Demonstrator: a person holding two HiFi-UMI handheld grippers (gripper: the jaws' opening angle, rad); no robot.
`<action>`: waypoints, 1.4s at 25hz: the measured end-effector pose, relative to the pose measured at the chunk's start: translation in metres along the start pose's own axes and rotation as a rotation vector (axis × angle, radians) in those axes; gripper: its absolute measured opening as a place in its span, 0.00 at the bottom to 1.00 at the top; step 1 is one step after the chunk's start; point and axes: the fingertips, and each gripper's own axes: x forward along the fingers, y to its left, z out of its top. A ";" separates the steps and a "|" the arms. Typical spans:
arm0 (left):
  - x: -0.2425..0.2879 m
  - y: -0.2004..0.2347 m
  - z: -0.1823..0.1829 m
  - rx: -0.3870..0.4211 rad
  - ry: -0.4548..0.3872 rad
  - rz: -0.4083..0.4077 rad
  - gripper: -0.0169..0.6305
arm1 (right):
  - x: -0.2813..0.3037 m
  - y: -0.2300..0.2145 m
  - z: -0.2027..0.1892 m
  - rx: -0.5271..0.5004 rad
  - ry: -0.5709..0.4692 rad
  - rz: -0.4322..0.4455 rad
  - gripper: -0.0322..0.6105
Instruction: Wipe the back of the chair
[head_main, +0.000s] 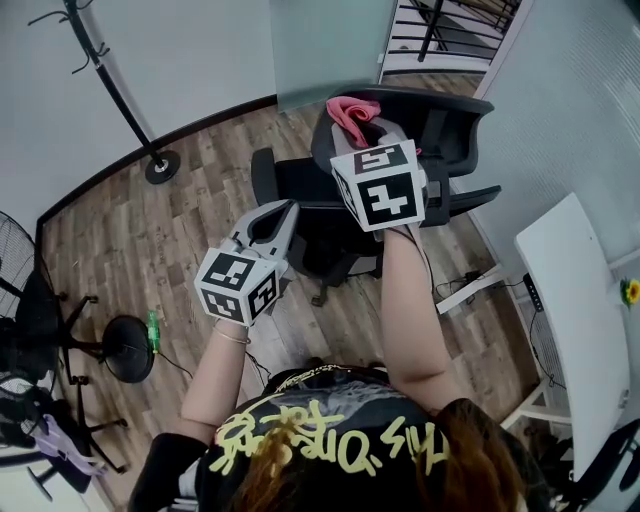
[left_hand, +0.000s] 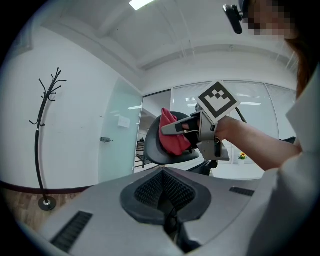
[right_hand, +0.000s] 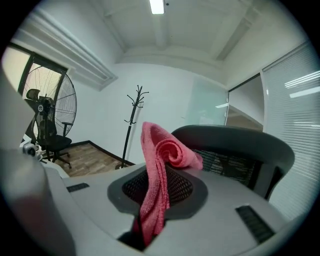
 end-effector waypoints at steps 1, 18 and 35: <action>-0.001 0.001 -0.001 -0.002 0.001 0.003 0.01 | 0.000 0.002 0.001 0.006 -0.008 -0.002 0.15; -0.010 0.003 -0.017 -0.024 0.029 0.028 0.02 | -0.015 0.085 0.030 0.038 -0.200 0.293 0.15; 0.038 -0.066 -0.007 -0.023 0.008 0.004 0.02 | -0.165 -0.160 -0.013 0.106 -0.439 -0.023 0.15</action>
